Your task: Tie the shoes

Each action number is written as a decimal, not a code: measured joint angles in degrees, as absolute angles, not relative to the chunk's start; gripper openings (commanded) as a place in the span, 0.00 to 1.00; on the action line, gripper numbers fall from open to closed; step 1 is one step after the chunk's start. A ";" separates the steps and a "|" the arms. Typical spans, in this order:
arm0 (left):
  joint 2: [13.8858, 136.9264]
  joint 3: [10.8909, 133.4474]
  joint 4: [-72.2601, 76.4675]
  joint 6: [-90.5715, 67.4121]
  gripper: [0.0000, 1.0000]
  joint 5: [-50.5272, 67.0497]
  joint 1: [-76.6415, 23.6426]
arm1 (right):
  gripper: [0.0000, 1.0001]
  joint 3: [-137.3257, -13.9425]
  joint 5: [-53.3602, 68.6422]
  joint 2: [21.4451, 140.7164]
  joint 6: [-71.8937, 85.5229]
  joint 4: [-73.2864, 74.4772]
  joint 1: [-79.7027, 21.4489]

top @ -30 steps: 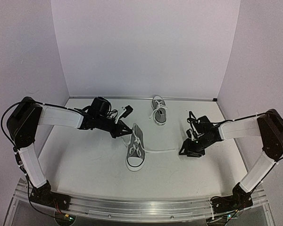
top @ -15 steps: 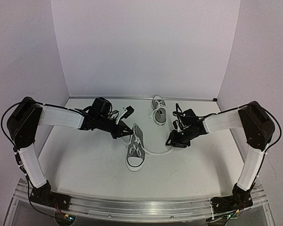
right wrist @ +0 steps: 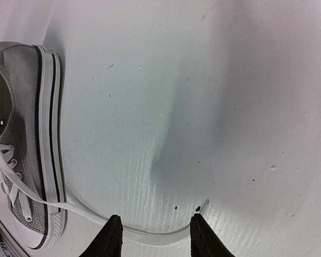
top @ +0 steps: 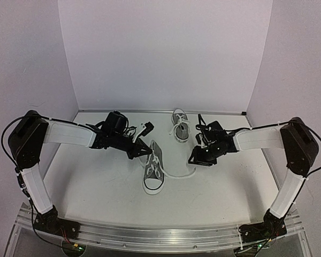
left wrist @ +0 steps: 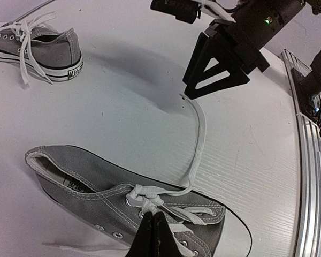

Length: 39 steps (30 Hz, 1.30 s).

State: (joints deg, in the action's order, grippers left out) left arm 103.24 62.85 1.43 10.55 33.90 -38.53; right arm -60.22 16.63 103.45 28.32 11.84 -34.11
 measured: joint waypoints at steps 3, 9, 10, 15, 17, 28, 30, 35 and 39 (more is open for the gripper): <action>103.24 62.85 1.36 10.88 0.00 33.54 -38.65 | 0.37 -59.78 14.43 101.33 28.27 13.11 -34.06; 103.24 62.86 1.30 11.19 0.00 32.97 -38.70 | 0.33 -57.53 13.73 100.97 28.26 14.80 -34.35; 103.24 62.87 1.29 11.21 0.00 32.90 -38.70 | 0.32 -57.04 13.72 100.97 28.42 14.99 -34.64; 103.24 62.85 0.95 11.67 0.00 32.77 -38.74 | 0.32 -56.07 13.84 101.54 29.21 15.54 -36.54; 103.24 62.87 0.97 11.81 0.00 32.77 -38.86 | 0.33 -56.08 14.03 102.38 29.68 14.99 -37.04; 103.26 62.87 0.06 12.46 0.00 32.25 -39.46 | 0.00 -62.90 14.91 110.15 29.82 10.29 -37.28; 103.26 62.87 -0.02 12.82 0.00 32.11 -39.46 | 0.00 -63.54 14.88 110.76 30.09 10.38 -37.26; 103.24 61.25 1.98 14.43 0.00 31.70 -39.46 | 0.00 -66.04 14.84 110.79 28.16 12.46 -37.28; 103.13 57.71 4.45 16.53 0.00 31.30 -39.51 | 0.00 -72.84 14.75 109.77 25.17 13.82 -37.28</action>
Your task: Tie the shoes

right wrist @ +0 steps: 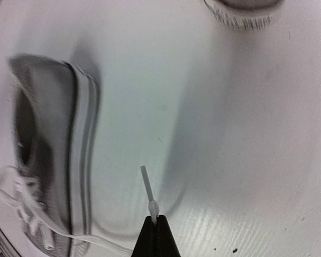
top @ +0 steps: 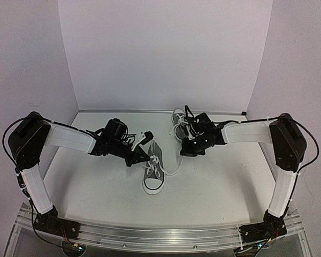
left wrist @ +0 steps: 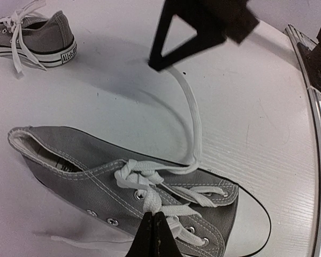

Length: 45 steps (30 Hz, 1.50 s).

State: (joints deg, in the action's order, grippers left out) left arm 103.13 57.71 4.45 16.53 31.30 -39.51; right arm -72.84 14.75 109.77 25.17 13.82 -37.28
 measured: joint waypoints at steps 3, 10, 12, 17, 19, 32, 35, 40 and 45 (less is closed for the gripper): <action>103.13 56.17 5.95 18.35 0.00 30.66 -39.62 | 0.00 -79.79 15.90 108.66 23.17 13.76 -37.27; 102.37 51.91 12.24 22.91 0.00 28.67 -40.31 | 0.00 -93.80 24.30 111.01 21.00 11.96 -37.28; 101.83 50.90 13.82 24.40 0.00 28.33 -40.53 | 0.00 -96.73 27.04 113.45 21.01 11.39 -37.36; 100.43 49.24 17.14 28.18 0.00 27.65 -41.11 | 0.00 -102.64 32.44 120.29 21.04 11.21 -38.42; 100.05 48.90 18.14 29.61 0.00 27.22 -41.43 | 0.00 -105.91 34.34 123.27 21.06 11.56 -39.48; 99.70 48.56 19.01 36.14 0.00 24.61 -43.60 | 0.00 -125.96 44.43 137.55 24.10 10.64 -45.46; 99.70 48.56 18.98 36.69 0.00 24.12 -43.84 | 0.00 -126.48 46.41 139.63 25.75 10.19 -46.10; 99.70 48.56 18.49 37.66 0.00 23.39 -44.27 | 0.24 -126.63 49.03 143.11 28.23 10.10 -46.80; 99.70 48.56 17.12 37.81 0.00 22.95 -44.72 | 0.53 -126.25 50.17 144.23 29.61 10.12 -47.23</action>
State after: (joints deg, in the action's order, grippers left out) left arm 99.70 48.56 17.12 37.81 22.95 -44.72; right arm -126.25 50.17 144.23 29.61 10.12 -47.23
